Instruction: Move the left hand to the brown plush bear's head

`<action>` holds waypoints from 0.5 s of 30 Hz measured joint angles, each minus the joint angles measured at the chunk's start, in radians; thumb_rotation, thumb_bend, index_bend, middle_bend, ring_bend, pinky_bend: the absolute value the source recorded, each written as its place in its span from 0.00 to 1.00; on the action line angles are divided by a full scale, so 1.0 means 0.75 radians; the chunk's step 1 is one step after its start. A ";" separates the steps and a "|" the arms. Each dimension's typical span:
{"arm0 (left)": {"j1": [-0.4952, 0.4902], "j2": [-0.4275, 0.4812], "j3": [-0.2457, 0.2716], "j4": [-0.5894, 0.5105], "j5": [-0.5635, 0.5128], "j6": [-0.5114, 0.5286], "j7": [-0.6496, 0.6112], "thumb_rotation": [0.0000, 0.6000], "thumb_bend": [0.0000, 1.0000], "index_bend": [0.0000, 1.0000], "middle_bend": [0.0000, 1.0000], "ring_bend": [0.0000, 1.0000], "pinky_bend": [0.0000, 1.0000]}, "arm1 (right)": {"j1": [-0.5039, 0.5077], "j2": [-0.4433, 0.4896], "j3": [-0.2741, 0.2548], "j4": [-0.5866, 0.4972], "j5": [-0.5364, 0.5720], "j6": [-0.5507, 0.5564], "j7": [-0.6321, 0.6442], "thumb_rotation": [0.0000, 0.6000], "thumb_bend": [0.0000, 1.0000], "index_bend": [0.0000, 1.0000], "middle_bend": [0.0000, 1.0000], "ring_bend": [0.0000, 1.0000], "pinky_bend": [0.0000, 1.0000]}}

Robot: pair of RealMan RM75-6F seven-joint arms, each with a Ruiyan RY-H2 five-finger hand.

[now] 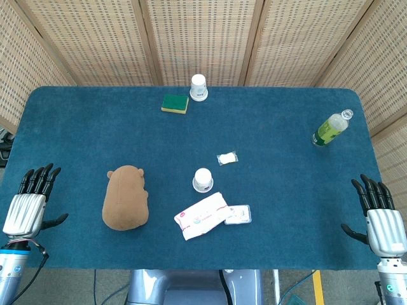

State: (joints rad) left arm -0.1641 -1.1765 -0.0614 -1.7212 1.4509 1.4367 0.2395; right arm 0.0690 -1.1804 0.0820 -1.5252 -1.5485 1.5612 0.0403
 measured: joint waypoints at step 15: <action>-0.002 -0.008 -0.006 0.010 -0.008 0.000 0.003 1.00 0.15 0.00 0.00 0.00 0.00 | -0.003 0.008 -0.004 -0.009 -0.006 0.002 0.002 1.00 0.11 0.00 0.00 0.00 0.00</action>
State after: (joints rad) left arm -0.1656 -1.1825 -0.0656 -1.7134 1.4449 1.4368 0.2414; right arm 0.0668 -1.1747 0.0790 -1.5322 -1.5531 1.5626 0.0422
